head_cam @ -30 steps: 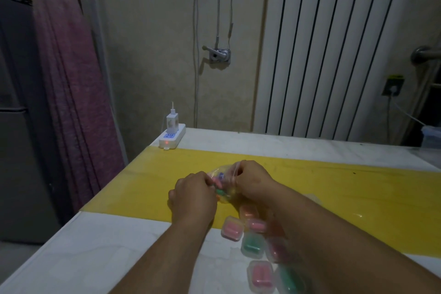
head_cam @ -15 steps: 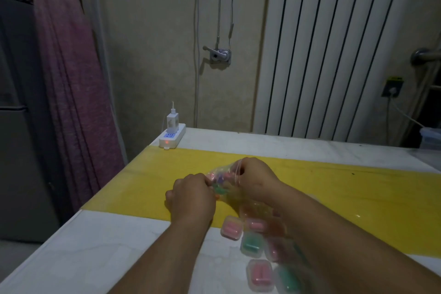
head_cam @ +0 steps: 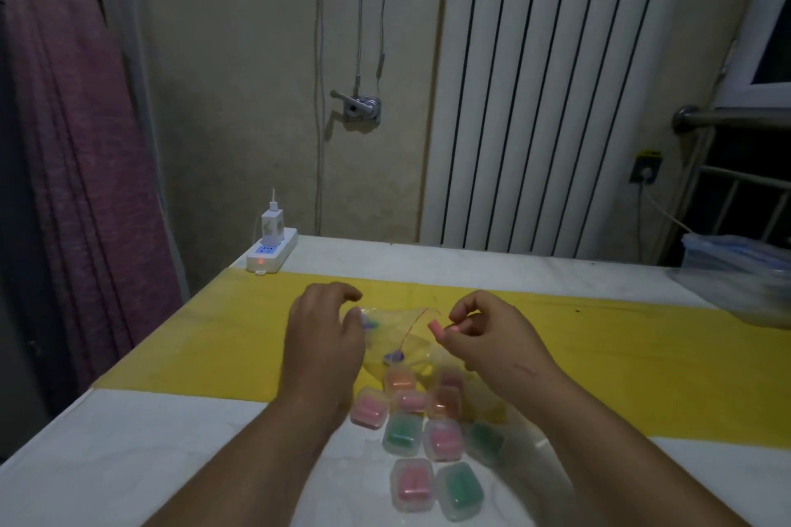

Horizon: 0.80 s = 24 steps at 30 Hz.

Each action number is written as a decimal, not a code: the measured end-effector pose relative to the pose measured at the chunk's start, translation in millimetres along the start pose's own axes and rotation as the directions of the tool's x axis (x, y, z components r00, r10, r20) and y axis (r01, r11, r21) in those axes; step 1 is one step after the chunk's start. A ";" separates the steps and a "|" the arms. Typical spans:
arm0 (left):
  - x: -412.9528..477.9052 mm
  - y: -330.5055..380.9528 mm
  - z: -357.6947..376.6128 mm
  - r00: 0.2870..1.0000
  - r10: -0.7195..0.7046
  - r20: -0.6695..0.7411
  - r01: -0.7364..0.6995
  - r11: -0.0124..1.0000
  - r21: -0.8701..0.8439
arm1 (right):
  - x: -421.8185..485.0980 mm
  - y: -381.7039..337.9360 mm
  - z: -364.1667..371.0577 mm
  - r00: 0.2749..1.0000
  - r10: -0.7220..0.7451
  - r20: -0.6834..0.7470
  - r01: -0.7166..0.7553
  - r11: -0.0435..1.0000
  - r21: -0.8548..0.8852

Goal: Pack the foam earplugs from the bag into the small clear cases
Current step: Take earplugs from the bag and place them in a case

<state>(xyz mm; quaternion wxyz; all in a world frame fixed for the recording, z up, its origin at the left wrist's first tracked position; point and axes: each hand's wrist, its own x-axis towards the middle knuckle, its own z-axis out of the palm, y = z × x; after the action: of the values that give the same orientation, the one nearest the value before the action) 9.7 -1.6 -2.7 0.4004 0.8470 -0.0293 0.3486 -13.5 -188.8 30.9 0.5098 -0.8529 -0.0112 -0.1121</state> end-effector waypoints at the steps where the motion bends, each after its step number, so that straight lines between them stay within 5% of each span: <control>1: -3.4 8.3 -1.0 0.996 0.066 0.056 -0.059 0.992 -0.114 | -5.8 -0.5 -4.4 1.000 -0.006 0.019 0.006 1.000 0.005; 4: -16.9 32.4 -2.6 0.936 0.160 0.314 -0.015 0.909 -0.416 | -20.4 -2.3 -14.6 0.998 -0.023 0.053 0.019 0.997 0.071; 8: -22.1 31.6 9.4 0.859 0.172 0.482 0.030 0.923 -0.383 | -28.4 5.3 -15.2 0.997 0.000 0.079 -0.013 0.986 0.164; 11: -21.4 29.5 12.8 0.863 0.127 0.489 0.040 0.947 -0.318 | -26.6 13.8 -13.2 0.997 0.036 0.066 -0.052 0.968 0.246; 15: -22.5 34.6 13.6 0.909 0.115 0.401 0.031 0.939 -0.341 | -24.5 15.7 -21.5 0.999 0.020 -0.027 -0.018 0.995 0.099; 20: -28.9 40.9 15.1 0.899 -0.050 0.435 0.293 0.807 -0.513 | -24.0 19.8 -19.9 1.000 -0.007 0.027 0.002 0.985 0.171; 24: -30.4 37.1 18.4 0.890 -0.055 0.453 0.314 0.794 -0.521 | -24.8 18.9 -16.5 0.996 -0.003 0.084 -0.020 0.962 0.272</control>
<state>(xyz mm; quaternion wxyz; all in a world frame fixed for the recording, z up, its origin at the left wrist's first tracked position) -15.1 -46.6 -5.0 0.6567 0.7364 -0.1337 0.0928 -38.1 -209.9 17.0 0.6220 -0.7785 -0.0441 -0.0713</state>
